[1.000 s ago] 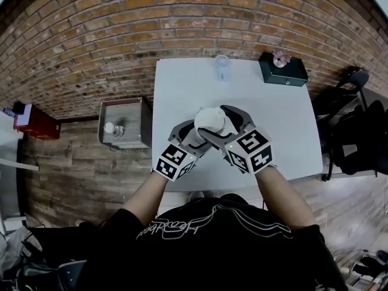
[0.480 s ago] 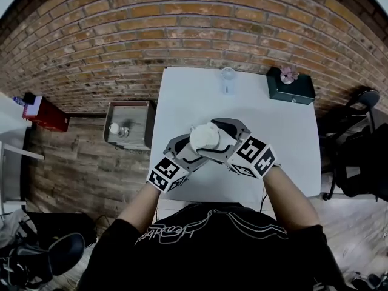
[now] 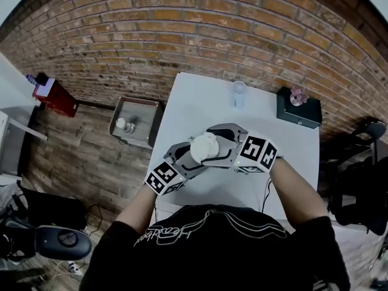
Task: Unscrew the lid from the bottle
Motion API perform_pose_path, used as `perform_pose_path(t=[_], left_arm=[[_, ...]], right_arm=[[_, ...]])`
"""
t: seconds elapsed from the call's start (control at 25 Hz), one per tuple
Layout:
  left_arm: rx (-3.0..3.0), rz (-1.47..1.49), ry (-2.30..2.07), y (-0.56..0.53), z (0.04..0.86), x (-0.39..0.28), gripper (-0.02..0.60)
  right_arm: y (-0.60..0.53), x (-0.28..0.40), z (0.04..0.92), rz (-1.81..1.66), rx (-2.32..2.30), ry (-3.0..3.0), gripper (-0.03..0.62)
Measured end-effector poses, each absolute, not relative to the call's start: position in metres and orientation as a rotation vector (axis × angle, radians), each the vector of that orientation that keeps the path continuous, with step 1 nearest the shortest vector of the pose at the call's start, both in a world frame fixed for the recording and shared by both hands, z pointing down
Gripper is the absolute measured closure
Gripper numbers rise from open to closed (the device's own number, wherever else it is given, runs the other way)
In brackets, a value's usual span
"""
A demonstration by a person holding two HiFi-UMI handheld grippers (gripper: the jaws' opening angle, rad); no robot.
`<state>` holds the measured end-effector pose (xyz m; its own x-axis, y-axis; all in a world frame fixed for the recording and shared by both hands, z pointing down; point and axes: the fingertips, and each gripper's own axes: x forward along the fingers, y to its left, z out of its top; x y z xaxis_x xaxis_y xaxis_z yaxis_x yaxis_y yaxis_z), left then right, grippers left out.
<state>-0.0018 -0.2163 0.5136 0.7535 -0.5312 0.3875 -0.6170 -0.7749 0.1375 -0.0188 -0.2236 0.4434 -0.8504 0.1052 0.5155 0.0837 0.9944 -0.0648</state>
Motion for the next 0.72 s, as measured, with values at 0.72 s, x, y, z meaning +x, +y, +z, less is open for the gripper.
perform_pose_path(t=[0.72], left_arm=[[2.672,0.515,-0.915,-0.2141,0.5135,-0.0042,0.222]], right_arm=[[-0.2213,-0.016,0.4383,0.195,-0.123,-2.601,0.155]])
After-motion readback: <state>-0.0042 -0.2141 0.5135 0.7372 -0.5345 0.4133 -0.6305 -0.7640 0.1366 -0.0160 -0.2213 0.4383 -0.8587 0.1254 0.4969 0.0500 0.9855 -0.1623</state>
